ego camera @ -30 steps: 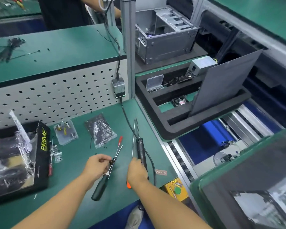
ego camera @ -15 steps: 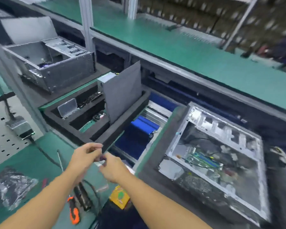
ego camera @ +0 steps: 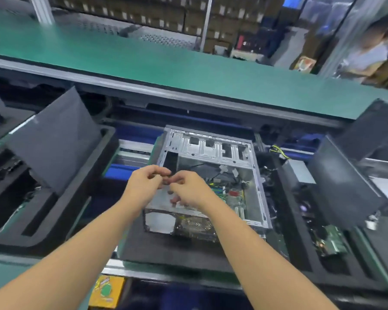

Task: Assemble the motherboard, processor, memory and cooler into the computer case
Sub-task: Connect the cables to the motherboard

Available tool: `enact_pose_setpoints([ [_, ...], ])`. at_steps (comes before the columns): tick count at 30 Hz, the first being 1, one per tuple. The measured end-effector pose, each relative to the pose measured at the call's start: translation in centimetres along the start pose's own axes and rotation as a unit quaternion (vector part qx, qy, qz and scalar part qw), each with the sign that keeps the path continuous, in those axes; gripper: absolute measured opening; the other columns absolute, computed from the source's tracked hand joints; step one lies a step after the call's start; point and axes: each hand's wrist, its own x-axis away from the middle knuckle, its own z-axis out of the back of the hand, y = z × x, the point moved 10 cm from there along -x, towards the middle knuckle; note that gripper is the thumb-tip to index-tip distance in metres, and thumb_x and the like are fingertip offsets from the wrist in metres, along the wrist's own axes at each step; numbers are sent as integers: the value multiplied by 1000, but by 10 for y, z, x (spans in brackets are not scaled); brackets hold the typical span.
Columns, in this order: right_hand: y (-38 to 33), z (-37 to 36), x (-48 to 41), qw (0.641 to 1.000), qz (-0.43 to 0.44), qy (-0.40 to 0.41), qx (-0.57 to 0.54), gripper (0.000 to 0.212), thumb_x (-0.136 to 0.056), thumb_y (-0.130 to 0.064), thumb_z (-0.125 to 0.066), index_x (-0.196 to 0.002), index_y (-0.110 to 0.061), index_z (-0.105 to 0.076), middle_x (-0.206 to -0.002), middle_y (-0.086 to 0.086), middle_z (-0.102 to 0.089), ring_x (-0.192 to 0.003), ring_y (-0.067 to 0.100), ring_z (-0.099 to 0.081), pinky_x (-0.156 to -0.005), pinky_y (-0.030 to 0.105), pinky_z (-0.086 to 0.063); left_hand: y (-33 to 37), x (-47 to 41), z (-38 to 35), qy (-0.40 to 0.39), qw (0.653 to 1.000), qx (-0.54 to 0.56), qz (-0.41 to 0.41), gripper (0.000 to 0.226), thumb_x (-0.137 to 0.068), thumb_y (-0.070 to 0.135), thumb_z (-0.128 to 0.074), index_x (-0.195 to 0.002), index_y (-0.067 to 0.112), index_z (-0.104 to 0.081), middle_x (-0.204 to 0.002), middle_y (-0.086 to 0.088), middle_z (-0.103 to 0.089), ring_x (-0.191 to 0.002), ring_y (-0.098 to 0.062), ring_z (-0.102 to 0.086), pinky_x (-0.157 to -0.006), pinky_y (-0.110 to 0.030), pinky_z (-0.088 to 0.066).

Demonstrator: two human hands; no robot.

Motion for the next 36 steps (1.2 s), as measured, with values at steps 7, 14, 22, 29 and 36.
enact_pose_setpoints([
  [7,79,76,-17,997,-64,2,51,18,-98,-17,-49,-87,-24,-63,-90,2,-73,-65,13,-64,-59,30,-55,-31,-41,-88,-103,971,-214,14,31,-89,1,-52,-93,28,-66,-101,4,-65,-71,-16,-64,-46,-13,-44],
  [14,154,75,-54,969,-118,-53,211,28,-96,-14,-46,-71,-9,-57,-65,13,-57,-60,24,-49,-63,31,-42,-98,-62,-122,-204,867,-450,70,32,-93,11,-55,-124,16,-60,-133,-5,-54,-114,-20,-56,-96,-29,-44],
  [22,187,75,-66,970,-141,-3,200,23,-101,-24,-43,-107,-17,-64,-102,4,-71,-91,27,-66,-81,36,-55,-136,-81,-135,-264,813,-511,93,32,-90,12,-58,-118,27,-64,-122,3,-64,-103,-12,-59,-88,-23,-46],
  [29,213,83,-67,967,-213,-14,140,26,-101,-23,-46,-100,-9,-68,-83,6,-67,-63,17,-55,-62,28,-46,-154,-89,-137,-280,767,-569,97,17,-87,22,-60,-97,35,-63,-111,12,-66,-104,-12,-61,-96,-29,-47],
  [36,216,99,-67,968,-234,53,74,20,-100,-30,-50,-103,-14,-62,-88,4,-68,-76,21,-59,-79,40,-53,-136,-96,-137,-209,838,-502,46,15,-85,31,-64,-77,41,-56,-89,22,-66,-86,-2,-58,-79,-24,-40],
])
